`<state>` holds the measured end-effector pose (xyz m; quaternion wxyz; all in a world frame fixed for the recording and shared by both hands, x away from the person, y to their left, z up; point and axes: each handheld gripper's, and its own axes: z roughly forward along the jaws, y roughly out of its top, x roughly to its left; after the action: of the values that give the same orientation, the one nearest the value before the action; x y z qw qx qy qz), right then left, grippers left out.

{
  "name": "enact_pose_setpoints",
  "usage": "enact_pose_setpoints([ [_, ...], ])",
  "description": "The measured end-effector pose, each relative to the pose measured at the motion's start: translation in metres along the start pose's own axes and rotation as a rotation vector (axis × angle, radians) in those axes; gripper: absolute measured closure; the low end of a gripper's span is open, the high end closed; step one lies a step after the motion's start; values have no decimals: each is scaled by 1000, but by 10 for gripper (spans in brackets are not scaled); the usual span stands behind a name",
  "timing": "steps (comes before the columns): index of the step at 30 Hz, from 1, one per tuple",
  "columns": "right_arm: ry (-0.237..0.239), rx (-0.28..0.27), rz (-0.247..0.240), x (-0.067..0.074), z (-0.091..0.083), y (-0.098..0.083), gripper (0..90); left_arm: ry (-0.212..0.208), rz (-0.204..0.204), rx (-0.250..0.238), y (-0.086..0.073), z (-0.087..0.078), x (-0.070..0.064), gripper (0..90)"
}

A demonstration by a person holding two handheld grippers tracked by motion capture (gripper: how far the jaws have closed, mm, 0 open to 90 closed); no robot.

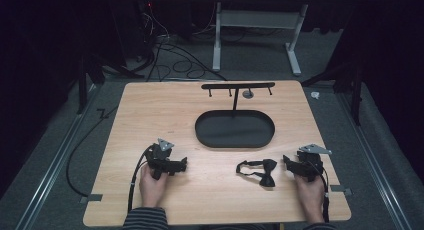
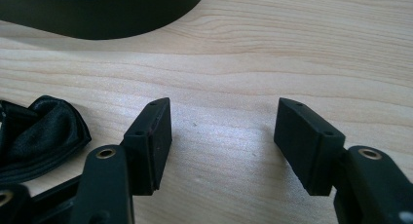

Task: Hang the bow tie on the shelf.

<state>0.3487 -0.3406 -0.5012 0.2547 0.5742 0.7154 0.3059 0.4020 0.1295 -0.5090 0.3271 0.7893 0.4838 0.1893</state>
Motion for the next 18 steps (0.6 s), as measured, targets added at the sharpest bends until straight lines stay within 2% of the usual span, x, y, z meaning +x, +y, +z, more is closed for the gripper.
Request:
enact_pose_setpoints([
  [18, 7, 0, -2, 0, 0, 0, 387, 0, 0, 0, 0, 0, 0, 3],
])
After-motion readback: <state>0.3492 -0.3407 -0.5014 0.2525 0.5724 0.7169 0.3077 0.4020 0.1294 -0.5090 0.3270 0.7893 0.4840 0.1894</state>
